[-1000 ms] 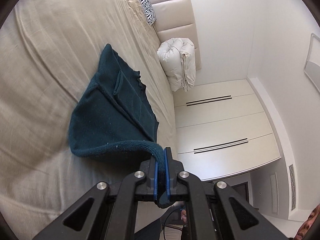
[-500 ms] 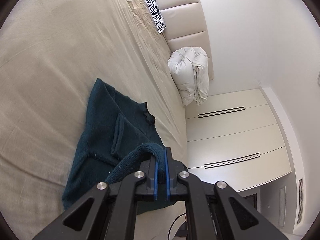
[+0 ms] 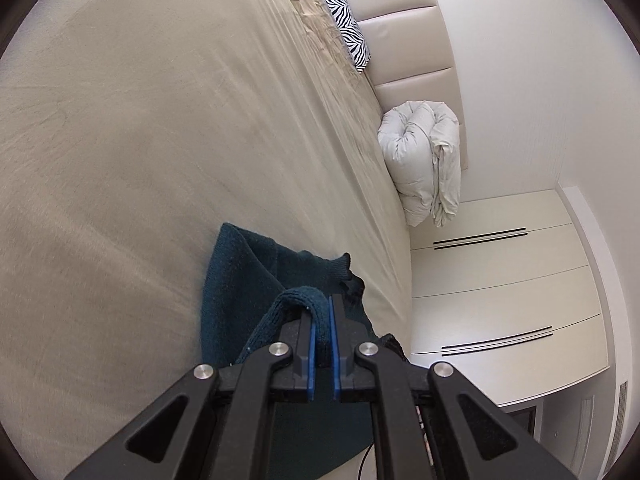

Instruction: Fold small clothes

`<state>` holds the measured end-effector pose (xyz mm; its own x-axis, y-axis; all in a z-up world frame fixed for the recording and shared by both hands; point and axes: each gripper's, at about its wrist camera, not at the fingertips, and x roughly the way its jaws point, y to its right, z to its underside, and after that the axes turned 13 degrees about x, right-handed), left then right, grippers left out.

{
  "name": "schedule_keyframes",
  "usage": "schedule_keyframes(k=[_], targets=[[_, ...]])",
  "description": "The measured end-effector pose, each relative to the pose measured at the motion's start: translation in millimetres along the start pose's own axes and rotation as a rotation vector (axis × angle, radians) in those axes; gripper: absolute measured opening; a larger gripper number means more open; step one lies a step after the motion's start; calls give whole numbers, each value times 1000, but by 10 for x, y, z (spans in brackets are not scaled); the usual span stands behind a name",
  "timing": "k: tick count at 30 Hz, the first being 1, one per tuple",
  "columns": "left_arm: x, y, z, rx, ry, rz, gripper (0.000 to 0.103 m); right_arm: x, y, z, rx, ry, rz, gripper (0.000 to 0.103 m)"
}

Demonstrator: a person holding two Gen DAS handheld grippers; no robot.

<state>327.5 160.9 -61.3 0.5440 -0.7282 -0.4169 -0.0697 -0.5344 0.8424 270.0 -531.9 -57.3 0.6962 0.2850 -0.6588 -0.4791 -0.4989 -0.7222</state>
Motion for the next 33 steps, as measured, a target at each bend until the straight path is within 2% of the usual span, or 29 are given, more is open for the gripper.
schedule_keyframes(k=[5,6,7,8,9,10,11,14,18,23,28,33], targets=[[190,-78,-116,14,-14,-24,7,257,75,-175,54,31,24,9],[216,-100,-128,15,-19,-35,9,294,85,-206,60,33,29,10],[243,-123,-131,15,-25,-41,15,321,81,-221,54,36,46,17],[261,-144,-126,15,-33,-45,38,332,71,-223,39,41,52,23],[250,-158,-115,18,-30,-57,66,327,55,-215,21,46,49,25],[212,-165,-110,24,-14,-79,78,307,36,-201,0,57,57,26],[161,-171,-107,27,8,-86,84,279,25,-192,-12,69,65,26],[35,-167,-79,14,14,-62,84,170,74,-173,-8,80,62,26],[-148,37,133,136,-3,-123,83,32,40,-15,-94,58,78,26],[-318,134,607,211,-21,-177,79,-24,-60,546,-332,29,222,26],[-393,138,962,233,-17,-212,74,-135,100,825,-357,52,288,26],[-326,116,1119,247,-31,-242,56,-212,278,1045,-416,18,312,26]])
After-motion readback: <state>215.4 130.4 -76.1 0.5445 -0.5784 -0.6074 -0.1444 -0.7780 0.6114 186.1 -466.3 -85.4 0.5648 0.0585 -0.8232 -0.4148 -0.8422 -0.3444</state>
